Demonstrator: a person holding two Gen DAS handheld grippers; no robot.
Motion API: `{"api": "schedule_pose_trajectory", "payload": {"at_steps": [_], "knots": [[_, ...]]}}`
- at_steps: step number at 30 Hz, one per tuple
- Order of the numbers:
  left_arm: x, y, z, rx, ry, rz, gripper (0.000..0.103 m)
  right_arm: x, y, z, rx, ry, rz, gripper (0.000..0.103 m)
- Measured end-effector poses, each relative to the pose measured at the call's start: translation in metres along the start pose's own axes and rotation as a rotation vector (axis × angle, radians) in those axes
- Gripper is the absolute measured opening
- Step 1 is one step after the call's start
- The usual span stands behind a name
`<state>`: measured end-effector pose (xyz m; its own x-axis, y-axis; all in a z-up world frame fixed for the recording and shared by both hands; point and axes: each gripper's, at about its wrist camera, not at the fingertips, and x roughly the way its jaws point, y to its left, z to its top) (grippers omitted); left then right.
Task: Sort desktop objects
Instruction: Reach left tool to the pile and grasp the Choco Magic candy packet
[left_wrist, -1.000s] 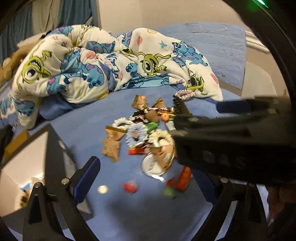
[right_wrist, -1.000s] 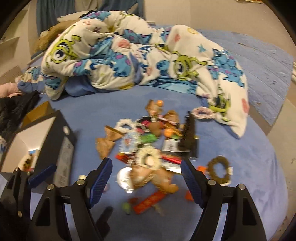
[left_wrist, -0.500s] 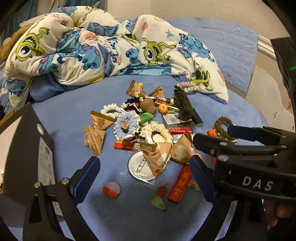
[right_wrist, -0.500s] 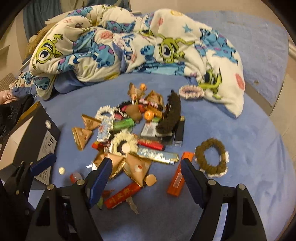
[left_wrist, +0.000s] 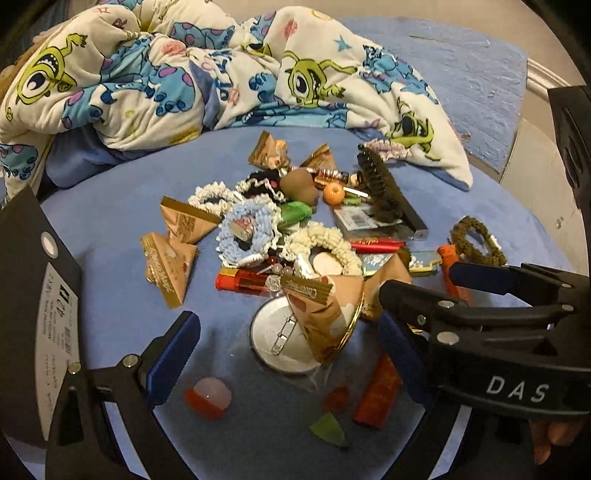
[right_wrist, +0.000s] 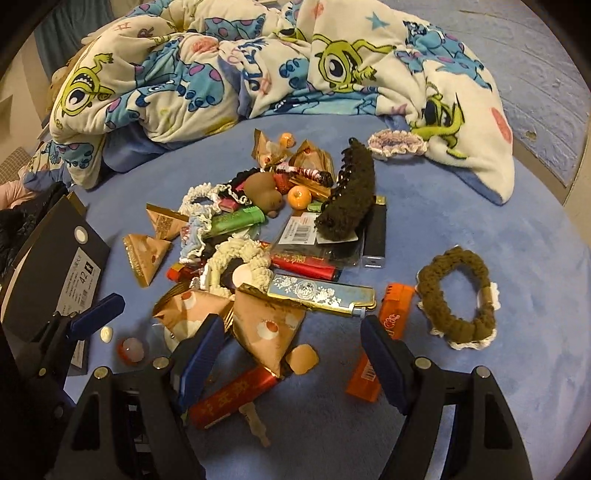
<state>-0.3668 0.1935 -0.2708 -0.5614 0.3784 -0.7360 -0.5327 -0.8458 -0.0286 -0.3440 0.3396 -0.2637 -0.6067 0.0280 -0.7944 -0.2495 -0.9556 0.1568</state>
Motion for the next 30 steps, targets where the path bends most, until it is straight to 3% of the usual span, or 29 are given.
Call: {"api": "schedule_pose_trajectory", "payload": {"at_steps": [10, 15, 16, 20, 25, 30], "knots": [[0.024, 0.001, -0.004, 0.002, 0.046, 0.041, 0.096, 0.023, -0.001, -0.002, 0.005, 0.038, -0.010, 0.078], [0.028, -0.008, -0.007, 0.044, 0.061, 0.028, 0.072, 0.030, 0.010, -0.005, -0.058, 0.028, -0.046, 0.077], [0.028, -0.010, -0.007, 0.052, 0.059, 0.028, 0.071, 0.031, 0.010, -0.005, -0.057, 0.025, -0.044, 0.075], [0.027, -0.012, -0.006, 0.057, 0.056, 0.022, 0.068, 0.029, 0.010, -0.003, -0.061, 0.021, -0.011, 0.043], [0.025, -0.008, -0.005, 0.040, 0.054, 0.005, 0.065, 0.025, 0.010, -0.002, -0.043, 0.027, 0.023, 0.033], [0.023, -0.009, -0.005, 0.049, 0.049, 0.004, 0.062, 0.010, 0.004, 0.005, -0.009, -0.020, 0.049, 0.032]]}}
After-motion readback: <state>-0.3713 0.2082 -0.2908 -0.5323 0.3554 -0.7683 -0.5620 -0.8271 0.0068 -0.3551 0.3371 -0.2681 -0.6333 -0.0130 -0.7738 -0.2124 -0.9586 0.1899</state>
